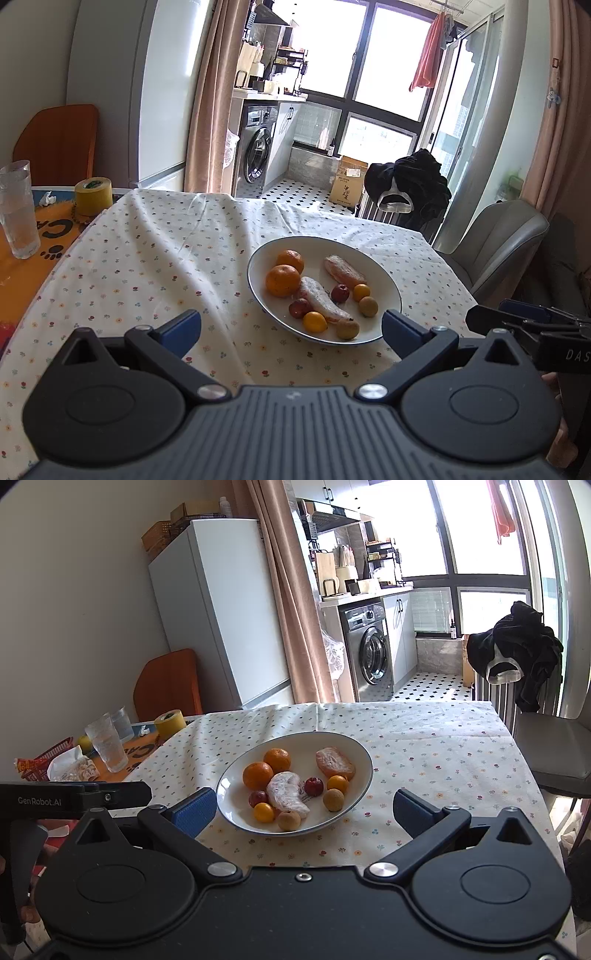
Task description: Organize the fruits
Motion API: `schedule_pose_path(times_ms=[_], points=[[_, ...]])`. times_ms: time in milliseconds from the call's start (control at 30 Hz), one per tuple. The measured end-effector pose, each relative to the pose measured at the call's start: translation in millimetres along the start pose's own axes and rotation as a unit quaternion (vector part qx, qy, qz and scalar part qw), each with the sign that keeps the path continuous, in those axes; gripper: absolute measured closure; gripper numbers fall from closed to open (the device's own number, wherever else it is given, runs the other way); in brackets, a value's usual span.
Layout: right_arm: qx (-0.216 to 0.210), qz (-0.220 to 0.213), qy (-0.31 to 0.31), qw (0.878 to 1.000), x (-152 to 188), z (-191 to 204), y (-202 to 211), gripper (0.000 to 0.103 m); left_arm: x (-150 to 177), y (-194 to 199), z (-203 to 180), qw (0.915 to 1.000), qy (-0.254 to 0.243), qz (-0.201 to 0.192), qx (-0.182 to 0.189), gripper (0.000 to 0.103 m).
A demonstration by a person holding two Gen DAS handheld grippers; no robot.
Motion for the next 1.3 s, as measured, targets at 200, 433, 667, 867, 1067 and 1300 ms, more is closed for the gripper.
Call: schedule_pose_path(times_ms=[200,433,667,867,1067,1300], points=[[-0.004,0.002,0.005,1.000,2.2,2.9,12.7,0.000,4.9,17.0,-4.3,0.9999,-0.010,-0.006,0.001,0.000],[-0.014,0.005,0.015,1.000,0.4,10.8,27.8,0.000,13.6,41.6,-5.8,0.9996,-0.024,-0.009,-0.015,0.000],[-0.023,0.015,0.037,0.999,4.9,25.9,40.8,0.000,28.5,58.8,8.8,0.9994,-0.012,-0.014,-0.031,0.000],[-0.028,0.032,0.037,0.998,11.8,32.1,45.7,0.000,33.7,65.5,19.2,0.9990,-0.013,-0.011,-0.041,0.000],[-0.024,0.040,0.030,0.998,14.0,34.8,52.6,0.000,37.3,69.5,23.7,0.9987,-0.020,-0.001,-0.047,0.000],[-0.028,0.046,0.037,0.998,15.0,40.1,58.2,0.000,37.9,78.9,14.2,0.9984,-0.029,-0.005,-0.048,0.000]])
Point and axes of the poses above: each gripper's, at about its wrist camera, not at the fingertips, and y roughly against the way its jaws point, z to its left, x to its underside, the point moved 7 cm from there along -y, roughly the way its jaws point, and after that the axes turned 8 degrees about z, right-handed, at the moved point
